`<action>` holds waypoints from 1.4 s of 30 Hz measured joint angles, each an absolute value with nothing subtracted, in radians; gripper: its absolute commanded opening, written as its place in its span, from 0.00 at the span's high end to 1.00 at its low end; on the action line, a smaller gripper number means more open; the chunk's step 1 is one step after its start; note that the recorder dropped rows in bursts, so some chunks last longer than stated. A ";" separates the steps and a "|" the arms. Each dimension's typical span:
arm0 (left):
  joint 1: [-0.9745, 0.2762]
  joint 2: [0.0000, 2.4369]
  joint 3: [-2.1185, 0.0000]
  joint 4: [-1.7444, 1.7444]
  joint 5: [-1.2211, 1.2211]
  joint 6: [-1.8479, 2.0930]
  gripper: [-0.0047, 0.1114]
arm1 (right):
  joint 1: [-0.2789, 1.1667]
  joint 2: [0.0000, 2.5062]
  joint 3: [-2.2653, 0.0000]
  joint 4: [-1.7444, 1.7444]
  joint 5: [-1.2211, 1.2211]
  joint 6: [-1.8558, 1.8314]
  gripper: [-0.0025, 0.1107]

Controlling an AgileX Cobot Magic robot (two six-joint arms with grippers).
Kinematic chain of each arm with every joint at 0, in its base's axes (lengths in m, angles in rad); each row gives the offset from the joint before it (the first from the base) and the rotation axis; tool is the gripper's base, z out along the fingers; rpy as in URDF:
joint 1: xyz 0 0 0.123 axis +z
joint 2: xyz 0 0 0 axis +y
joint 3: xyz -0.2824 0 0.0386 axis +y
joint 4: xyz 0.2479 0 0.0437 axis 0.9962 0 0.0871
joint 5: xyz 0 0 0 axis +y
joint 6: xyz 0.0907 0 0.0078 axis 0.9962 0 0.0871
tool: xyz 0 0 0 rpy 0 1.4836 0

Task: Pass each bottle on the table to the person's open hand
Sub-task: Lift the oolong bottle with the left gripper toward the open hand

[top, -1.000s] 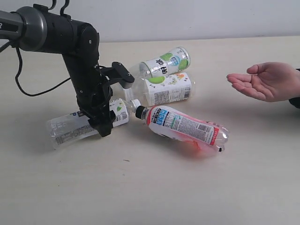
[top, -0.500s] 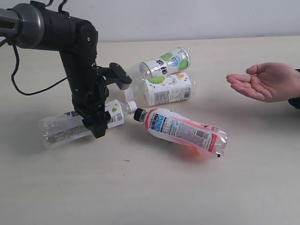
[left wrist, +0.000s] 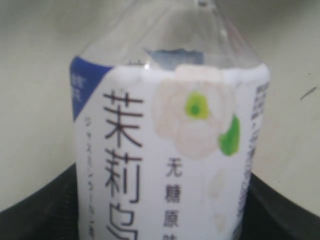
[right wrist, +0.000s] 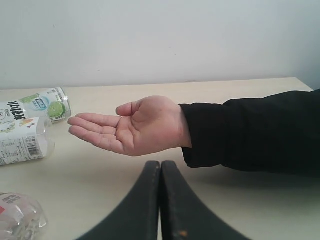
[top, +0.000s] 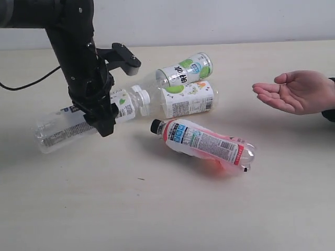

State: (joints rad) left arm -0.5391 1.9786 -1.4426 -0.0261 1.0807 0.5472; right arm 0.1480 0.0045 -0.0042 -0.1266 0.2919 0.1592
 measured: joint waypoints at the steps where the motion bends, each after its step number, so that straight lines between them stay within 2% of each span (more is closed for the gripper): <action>1: -0.539 1.956 -1.443 -0.026 1.085 0.531 0.96 | 0.148 0.004 -0.004 -0.127 0.292 0.159 0.98; 9: -0.555 1.857 -1.443 -0.026 1.089 0.428 0.96 | 0.148 0.004 -0.004 -0.127 0.292 0.159 0.98; 19: -0.767 1.850 -1.443 0.013 1.069 0.117 0.96 | 0.148 0.004 -0.004 -0.127 0.292 0.159 0.98; 28: -0.797 1.850 -1.513 -0.034 1.048 -0.028 0.96 | 0.148 0.004 -0.004 -0.127 0.292 0.159 0.98; 34: -0.819 1.850 -1.559 -0.219 0.922 -0.055 0.96 | 0.148 0.004 -0.004 -0.127 0.292 0.159 0.98; 42: -0.820 1.889 -1.571 -0.656 0.613 -0.024 0.96 | 0.148 0.004 -0.004 -0.127 0.292 0.159 0.98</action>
